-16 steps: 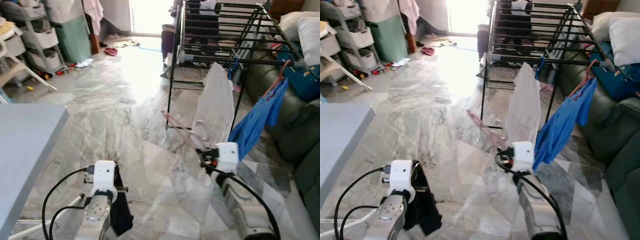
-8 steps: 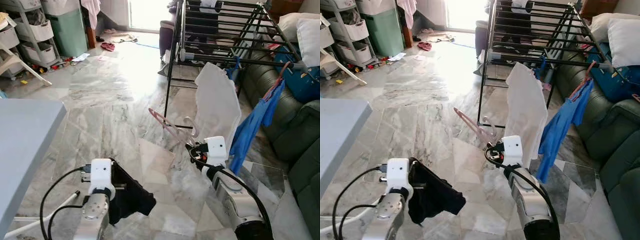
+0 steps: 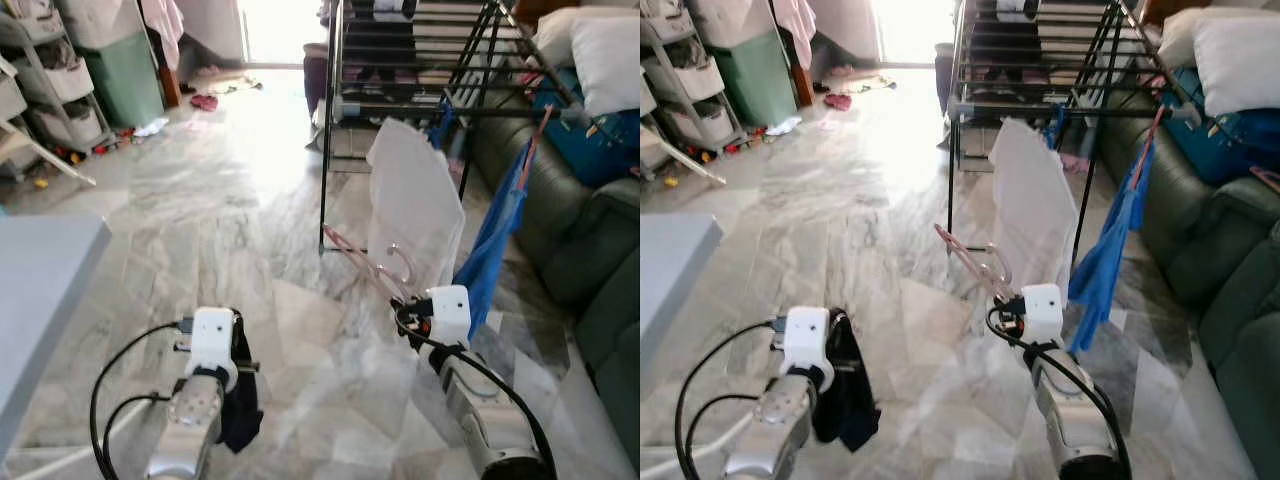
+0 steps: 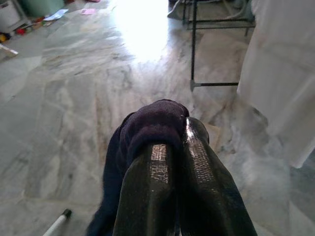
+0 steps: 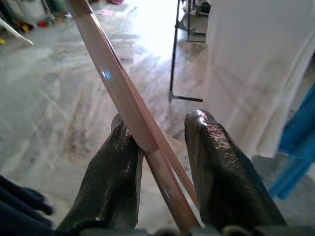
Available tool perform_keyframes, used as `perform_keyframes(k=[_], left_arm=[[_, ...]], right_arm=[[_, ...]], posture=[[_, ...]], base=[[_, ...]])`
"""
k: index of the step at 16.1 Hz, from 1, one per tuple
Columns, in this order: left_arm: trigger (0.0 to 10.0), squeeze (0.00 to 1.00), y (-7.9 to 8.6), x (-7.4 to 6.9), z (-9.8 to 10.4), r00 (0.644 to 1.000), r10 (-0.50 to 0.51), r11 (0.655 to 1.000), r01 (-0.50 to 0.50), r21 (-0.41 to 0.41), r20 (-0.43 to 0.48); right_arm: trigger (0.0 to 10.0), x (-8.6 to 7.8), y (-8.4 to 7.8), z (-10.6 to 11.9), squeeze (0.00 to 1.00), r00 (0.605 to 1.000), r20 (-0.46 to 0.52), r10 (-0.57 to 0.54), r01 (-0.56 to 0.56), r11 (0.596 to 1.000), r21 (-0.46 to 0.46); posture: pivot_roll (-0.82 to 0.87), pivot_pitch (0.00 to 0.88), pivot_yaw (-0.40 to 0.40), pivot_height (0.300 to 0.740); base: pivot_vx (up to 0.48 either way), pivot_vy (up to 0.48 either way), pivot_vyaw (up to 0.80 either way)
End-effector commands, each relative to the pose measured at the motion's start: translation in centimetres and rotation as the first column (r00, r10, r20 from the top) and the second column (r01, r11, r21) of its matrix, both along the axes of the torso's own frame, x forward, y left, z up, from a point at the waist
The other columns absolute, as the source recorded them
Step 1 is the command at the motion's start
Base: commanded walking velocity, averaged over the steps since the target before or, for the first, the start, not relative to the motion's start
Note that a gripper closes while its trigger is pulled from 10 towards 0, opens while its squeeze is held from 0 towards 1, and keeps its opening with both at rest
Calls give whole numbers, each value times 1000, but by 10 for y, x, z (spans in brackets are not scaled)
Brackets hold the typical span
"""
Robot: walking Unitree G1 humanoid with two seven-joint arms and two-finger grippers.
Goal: Hang hanger
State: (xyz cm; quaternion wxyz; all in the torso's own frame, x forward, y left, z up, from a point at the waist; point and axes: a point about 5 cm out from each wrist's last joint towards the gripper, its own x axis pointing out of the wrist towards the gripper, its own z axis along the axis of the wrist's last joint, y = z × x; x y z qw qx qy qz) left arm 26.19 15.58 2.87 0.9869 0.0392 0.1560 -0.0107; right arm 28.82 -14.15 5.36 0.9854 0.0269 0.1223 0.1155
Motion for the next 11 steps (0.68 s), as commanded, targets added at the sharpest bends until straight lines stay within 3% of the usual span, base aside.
perform_keyframes(k=[1, 3, 11], left_arm=[[10000, 0, -1, 3, 1, 1000, -13, 1000, 13, 1, 2], [10000, 0, -4, 5, 2, 1000, -32, 1000, 32, 2, 2], [10000, 0, -3, 10, 3, 1000, -9, 1000, 9, -6, 5]], right_arm=[[10000, 1, -3, 7, 0, 1000, 25, -16, 16, 1000, -9], [10000, -2, -11, 4, 0, 999, 15, -39, 39, 999, -19], [10000, 0, -9, 6, 0, 1000, 12, -13, 14, 1000, -25]], posture=[[-78, 0, 22, 740], [-83, 0, 28, 740], [-82, 0, 10, 740]], base=[[0, -274, 0], [0, -277, 0], [0, -269, 0]])
